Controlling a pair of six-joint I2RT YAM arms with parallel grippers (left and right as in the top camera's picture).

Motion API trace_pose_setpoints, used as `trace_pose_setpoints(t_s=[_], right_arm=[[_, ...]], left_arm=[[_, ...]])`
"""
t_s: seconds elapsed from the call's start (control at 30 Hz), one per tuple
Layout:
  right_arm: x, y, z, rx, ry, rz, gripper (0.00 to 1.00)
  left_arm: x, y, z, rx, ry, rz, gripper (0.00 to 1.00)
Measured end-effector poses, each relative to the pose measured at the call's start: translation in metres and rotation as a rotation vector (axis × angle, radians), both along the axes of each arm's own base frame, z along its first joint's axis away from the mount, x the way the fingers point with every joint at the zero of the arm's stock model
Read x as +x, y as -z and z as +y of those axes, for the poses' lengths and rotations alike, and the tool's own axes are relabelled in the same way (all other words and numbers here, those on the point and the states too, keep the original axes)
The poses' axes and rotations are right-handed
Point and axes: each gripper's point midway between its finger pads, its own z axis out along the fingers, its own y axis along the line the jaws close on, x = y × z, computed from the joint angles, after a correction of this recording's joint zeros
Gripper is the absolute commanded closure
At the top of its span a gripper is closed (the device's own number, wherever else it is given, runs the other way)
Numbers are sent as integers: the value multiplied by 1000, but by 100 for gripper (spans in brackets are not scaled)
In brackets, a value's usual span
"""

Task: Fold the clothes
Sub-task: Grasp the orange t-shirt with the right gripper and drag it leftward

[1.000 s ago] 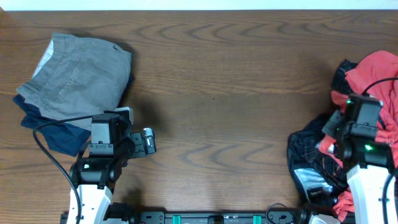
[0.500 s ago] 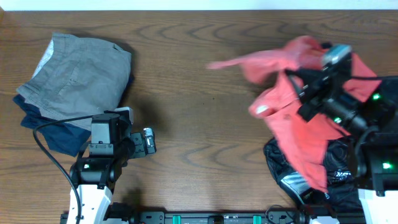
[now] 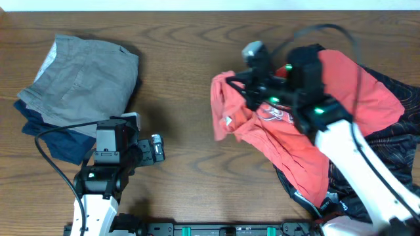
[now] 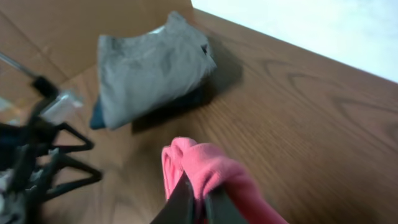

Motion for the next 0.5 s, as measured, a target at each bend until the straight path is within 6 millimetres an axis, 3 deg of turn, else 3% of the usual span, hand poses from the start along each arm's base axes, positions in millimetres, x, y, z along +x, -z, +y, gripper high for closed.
trace_pose_setpoints(t_s=[0.03,0.1,0.17,0.3,0.37,0.5], right_arm=[[6,6,4,-6,8,-3,52],[15,15,5,-19,40,1,1],[22,18,0,-35,88,4,1],[28,33,-29,-93,235,98,1],[27,43,-61,-136,358,185,1],[10,53,-146,-226,639,338,1]], left_arm=[[1,-1,0,0,0,-7,2],[4,-2,0,-1,0,-18,2],[5,-4,0,-4,-5,-25,2],[13,-9,-1,-59,-74,-48,2],[19,-14,-5,-105,-99,-67,2],[31,-22,-23,-216,-71,-96,2]])
